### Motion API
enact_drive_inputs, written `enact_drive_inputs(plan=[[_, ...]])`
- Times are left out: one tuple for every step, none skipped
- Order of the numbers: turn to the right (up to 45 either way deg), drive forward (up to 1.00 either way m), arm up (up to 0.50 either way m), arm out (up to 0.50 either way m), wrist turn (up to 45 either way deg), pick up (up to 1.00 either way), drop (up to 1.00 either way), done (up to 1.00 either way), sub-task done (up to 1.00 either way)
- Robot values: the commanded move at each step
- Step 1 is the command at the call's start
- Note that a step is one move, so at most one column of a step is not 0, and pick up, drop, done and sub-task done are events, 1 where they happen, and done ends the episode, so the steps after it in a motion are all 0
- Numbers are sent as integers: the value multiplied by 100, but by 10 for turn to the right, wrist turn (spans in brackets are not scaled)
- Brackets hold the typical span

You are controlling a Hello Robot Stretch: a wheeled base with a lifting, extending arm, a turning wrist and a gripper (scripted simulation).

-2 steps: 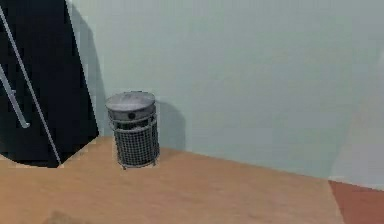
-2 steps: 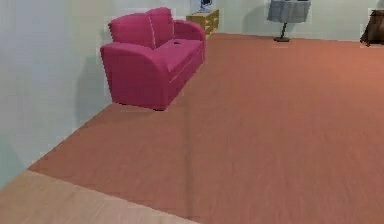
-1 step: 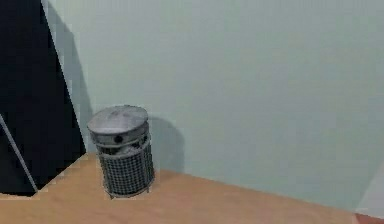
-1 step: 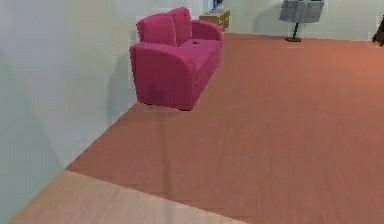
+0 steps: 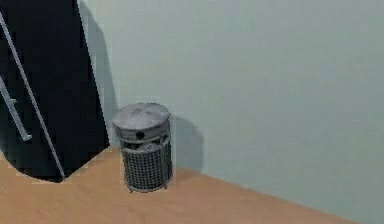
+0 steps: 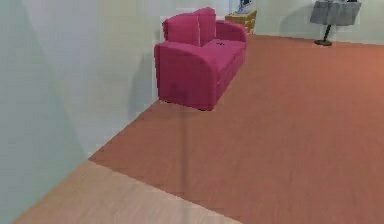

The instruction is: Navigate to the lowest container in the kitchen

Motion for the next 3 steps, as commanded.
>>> enact_drive_inputs(plan=[[0, 45, 0, 0, 0, 0, 0, 0, 0], [-210, 0, 0, 0, 0, 0, 0, 0, 0], [0, 0, 0, 0, 0, 0, 0, 100, 0]])
